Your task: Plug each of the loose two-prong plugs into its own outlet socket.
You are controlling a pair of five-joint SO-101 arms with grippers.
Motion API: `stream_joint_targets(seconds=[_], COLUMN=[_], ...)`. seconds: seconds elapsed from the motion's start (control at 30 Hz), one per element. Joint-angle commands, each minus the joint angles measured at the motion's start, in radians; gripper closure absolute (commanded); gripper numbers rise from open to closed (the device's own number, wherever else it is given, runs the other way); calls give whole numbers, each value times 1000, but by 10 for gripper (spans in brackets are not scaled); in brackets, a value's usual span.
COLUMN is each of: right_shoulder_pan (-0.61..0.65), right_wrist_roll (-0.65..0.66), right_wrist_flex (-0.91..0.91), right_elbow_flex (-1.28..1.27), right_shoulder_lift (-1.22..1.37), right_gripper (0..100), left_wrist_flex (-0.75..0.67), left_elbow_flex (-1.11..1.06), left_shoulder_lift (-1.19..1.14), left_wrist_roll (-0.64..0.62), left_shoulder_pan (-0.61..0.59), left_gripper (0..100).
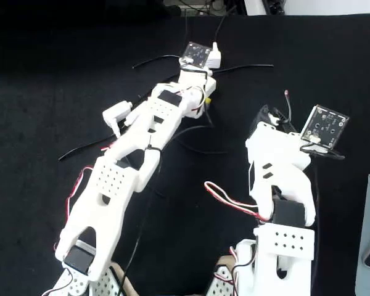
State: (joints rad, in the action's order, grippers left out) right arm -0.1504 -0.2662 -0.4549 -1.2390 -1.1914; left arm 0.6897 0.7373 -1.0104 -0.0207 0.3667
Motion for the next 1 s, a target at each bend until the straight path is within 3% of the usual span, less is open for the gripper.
stream_joint_targets(seconds=[0.0,0.2,0.47,0.8,0.97], right_shoulder_pan=[11,11,11,11,11], right_wrist_roll=[-8,-8,-8,-8,-8], right_wrist_flex=[15,15,15,15,15], right_elbow_flex=[7,7,7,7,7], right_shoulder_lift=[-12,-12,-12,-12,-12], right_gripper=[985,985,985,985,985], left_wrist_flex=[-17,98,500,914,985], left_elbow_flex=[79,136,371,926,929], left_shoulder_lift=[12,12,104,149,239], left_wrist_roll=[17,124,126,127,129], left_shoulder_pan=[-1,2,18,15,5], left_gripper=[979,972,972,972,972])
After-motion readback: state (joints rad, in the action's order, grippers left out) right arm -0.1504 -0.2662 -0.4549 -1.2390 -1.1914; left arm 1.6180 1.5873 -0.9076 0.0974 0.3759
